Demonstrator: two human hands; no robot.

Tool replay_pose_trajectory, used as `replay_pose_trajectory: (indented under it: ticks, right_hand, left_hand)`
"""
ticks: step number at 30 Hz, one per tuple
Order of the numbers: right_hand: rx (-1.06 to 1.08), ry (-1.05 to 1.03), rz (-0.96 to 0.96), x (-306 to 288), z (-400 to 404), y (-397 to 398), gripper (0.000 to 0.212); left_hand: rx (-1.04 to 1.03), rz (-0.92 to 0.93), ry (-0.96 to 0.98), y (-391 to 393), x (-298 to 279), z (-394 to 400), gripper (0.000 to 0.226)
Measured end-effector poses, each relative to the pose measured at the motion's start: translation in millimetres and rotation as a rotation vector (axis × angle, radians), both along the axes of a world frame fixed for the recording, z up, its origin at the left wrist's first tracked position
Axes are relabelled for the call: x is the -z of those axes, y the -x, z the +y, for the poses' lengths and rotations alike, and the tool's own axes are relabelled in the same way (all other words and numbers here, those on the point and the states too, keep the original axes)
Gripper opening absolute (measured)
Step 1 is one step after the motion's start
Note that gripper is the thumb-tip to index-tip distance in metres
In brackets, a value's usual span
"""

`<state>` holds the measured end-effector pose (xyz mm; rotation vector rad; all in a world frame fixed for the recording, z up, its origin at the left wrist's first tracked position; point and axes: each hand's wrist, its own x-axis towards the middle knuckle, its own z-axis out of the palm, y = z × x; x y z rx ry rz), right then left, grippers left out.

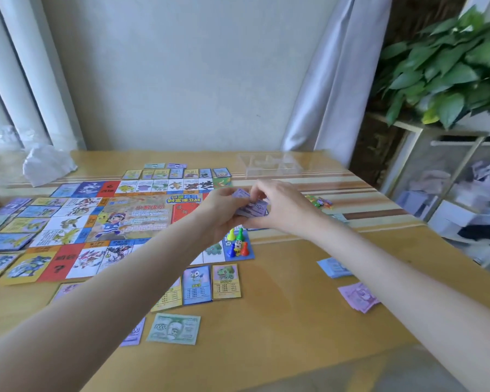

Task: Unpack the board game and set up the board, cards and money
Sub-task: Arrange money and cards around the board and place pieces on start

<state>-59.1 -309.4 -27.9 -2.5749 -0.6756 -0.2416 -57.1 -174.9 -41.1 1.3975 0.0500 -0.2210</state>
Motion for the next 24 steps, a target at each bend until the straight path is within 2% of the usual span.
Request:
replay_pose_trajectory:
  ticks: [4, 9, 14, 16, 19, 24]
  right_hand:
    - [0.026, 0.086, -0.099, 6, -18, -3, 0.027]
    - [-0.051, 0.109, -0.081, 10, -37, -8, 0.023]
    - [-0.020, 0.000, 0.047, 6, -59, -10, 0.025]
    - [-0.004, -0.014, 0.120, 1, -68, -8, 0.029]
    - [0.009, 0.035, 0.162, -7, -79, -9, 0.021]
    - [0.042, 0.108, 0.208, -10, -98, -19, 0.022]
  left_hand:
    - [0.048, -0.010, -0.055, -4, 0, -17, 0.018]
    - [0.215, -0.003, -0.182, -1, 5, -29, 0.030]
    - [0.214, -0.084, -0.233, -3, 5, -43, 0.016]
    - [0.254, -0.223, -0.393, -11, 5, -43, 0.031]
    - [0.341, -0.462, -0.755, -18, -3, -45, 0.031]
    - [0.288, -0.618, -0.986, -27, -9, -64, 0.027]
